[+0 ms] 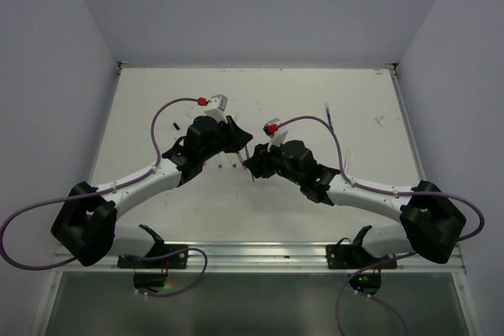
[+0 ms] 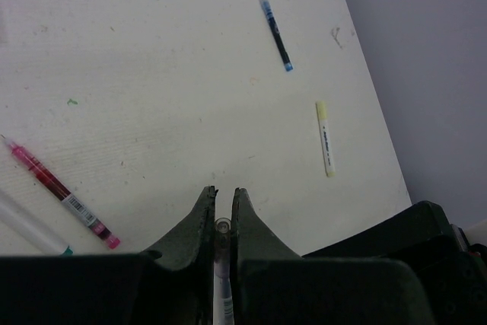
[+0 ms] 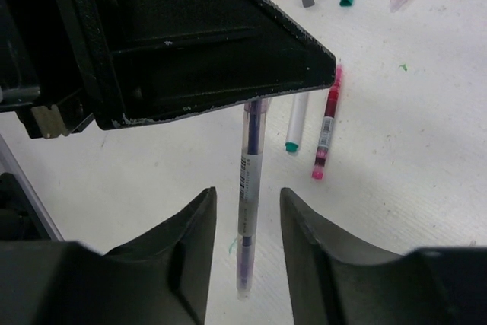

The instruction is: Open the pen caps

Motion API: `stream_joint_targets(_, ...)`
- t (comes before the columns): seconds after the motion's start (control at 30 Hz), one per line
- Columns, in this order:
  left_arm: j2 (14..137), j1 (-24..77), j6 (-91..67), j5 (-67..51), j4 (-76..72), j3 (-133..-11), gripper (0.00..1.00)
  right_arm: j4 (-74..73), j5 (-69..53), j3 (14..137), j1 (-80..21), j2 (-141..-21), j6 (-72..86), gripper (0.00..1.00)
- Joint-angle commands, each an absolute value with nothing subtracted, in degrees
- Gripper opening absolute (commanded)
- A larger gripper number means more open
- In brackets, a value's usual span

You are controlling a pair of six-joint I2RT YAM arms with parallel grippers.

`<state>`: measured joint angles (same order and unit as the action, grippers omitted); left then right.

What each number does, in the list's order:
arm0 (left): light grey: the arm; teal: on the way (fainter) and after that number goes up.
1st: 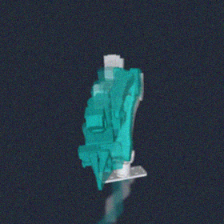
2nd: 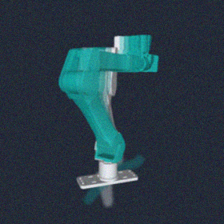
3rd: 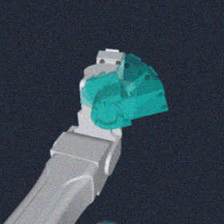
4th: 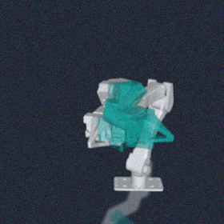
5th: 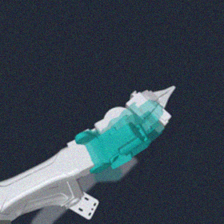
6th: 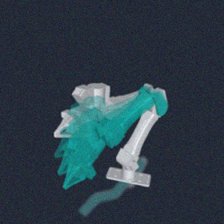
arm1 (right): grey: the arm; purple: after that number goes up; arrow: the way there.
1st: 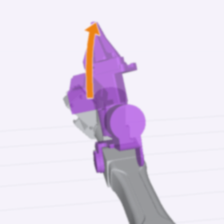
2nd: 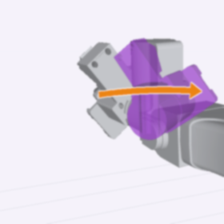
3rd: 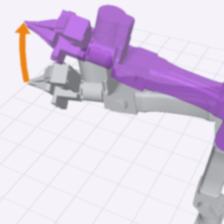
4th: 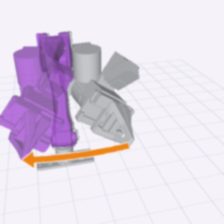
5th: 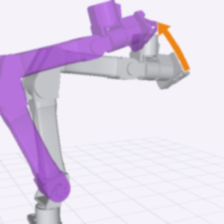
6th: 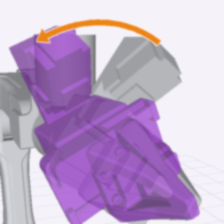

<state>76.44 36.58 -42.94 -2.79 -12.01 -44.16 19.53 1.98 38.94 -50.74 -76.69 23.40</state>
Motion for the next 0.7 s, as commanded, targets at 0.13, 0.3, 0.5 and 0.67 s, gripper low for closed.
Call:
stream_joint_targets(0.13, 75.59, 37.09, -42.89, -3.16, -15.47, -44.56, 0.0, 23.2, 3.78, 43.5, -51.15, -79.54, 22.41, 0.45)
stream_joint_targets(0.3, 74.45, 37.09, -42.98, -2.99, -16.0, -45.09, 0.0, 23.03, 2.64, 45.44, -51.07, -81.56, 22.24, 0.22)
stream_joint_targets(0.5, 74.27, 36.83, -43.16, -0.27, -14.33, -49.39, 0.0, 21.01, 1.93, 42.46, -51.24, -79.99, 21.98, 0.0)
stream_joint_targets(0.67, 74.44, 33.94, -43.42, 4.3, -14.33, -54.57, 0.0, 19.69, 1.06, 38.24, -51.15, -76.56, 20.31, 0.0)
